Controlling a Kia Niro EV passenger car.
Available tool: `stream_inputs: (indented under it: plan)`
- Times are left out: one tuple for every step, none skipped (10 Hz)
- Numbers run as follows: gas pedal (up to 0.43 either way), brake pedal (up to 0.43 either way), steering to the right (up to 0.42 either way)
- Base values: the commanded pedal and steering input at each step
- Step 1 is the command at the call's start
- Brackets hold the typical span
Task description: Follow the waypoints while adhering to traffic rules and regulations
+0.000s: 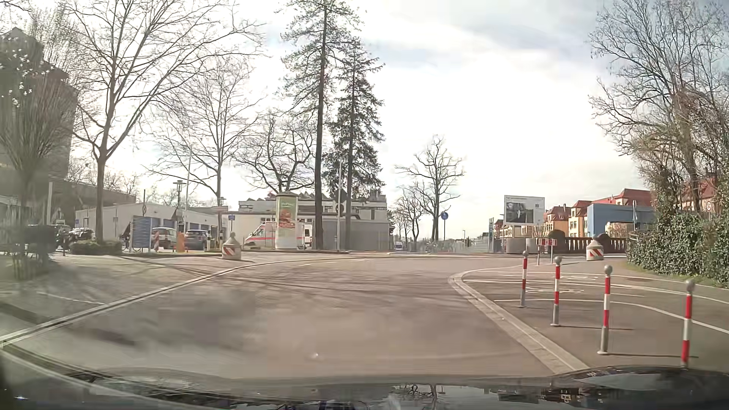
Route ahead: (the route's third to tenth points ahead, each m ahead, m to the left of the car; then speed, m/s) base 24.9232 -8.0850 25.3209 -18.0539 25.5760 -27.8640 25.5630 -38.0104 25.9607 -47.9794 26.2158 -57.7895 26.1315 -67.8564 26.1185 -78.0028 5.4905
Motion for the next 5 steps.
stream_inputs:
  plan:
    - [0.079, 0.000, 0.007]
    - [0.079, 0.000, 0.007]
    - [0.079, 0.000, 0.007]
    - [0.079, 0.000, 0.007]
    - [0.079, 0.000, 0.007]
